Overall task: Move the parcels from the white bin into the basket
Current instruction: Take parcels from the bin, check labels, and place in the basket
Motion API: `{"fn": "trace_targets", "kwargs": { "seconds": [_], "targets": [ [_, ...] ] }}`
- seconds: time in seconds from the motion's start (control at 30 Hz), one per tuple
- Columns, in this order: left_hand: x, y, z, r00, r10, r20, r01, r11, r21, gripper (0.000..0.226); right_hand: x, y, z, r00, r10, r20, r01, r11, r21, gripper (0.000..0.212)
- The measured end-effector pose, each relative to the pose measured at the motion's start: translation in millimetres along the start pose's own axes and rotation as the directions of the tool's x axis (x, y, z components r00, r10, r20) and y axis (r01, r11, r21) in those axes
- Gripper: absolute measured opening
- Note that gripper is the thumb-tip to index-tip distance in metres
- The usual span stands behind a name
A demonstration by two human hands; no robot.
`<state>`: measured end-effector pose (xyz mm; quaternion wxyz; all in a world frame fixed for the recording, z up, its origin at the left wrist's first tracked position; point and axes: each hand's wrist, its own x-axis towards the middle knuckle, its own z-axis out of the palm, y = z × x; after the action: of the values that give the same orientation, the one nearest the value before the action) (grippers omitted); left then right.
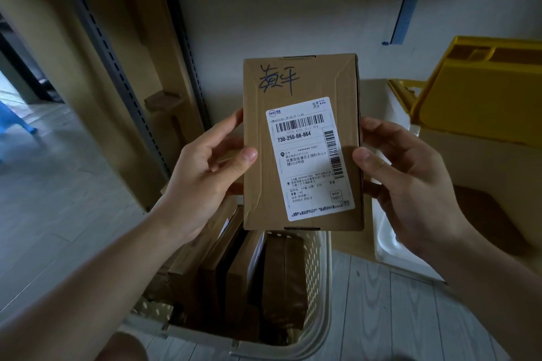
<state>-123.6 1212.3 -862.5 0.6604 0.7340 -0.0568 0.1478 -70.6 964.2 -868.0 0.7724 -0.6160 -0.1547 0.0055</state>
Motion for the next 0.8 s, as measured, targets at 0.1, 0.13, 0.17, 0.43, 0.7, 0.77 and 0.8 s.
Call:
{"fn": "trace_targets", "kwargs": {
  "seconds": [0.1, 0.13, 0.17, 0.43, 0.7, 0.77, 0.8],
  "targets": [
    [1, -1, -1, 1.000, 0.005, -0.021, -0.005, 1.000, -0.009, 0.056, -1, 1, 0, 1.000, -0.003, 0.031, 0.002, 1.000, 0.003, 0.047],
    [2, -1, -2, 1.000, 0.005, -0.025, -0.005, 1.000, -0.014, 0.056, -1, 1, -1, 0.999, -0.003, 0.036, 0.003, 1.000, 0.003, 0.048],
    [2, -2, -2, 1.000, 0.005, -0.028, -0.006, 1.000, -0.017, 0.057, -1, 1, -1, 0.999, -0.005, 0.039, 0.005, 1.000, -0.001, 0.048],
    [1, 2, -3, 0.999, 0.004, -0.038, -0.004, 1.000, 0.000, 0.058, 1, 5, 1, 0.999, 0.022, 0.037, -0.021, 0.999, -0.031, 0.040],
    [1, -12, -8, 0.985, -0.146, -0.092, 0.167, 0.940, 0.299, 0.052, -4, 57, 16, 0.941, 0.317, 0.118, -0.242, 0.874, -0.421, 0.032],
    [2, -20, -9, 0.983, -0.148, -0.107, 0.180, 0.885, 0.429, 0.052, -7, 71, 26, 0.936, 0.322, 0.144, -0.190, 0.804, -0.563, 0.038],
    [2, -24, -9, 0.984, -0.149, -0.103, 0.180, 0.854, 0.489, 0.052, -7, 75, 32, 0.930, 0.328, 0.166, -0.155, 0.760, -0.631, 0.042]
  ]
}}
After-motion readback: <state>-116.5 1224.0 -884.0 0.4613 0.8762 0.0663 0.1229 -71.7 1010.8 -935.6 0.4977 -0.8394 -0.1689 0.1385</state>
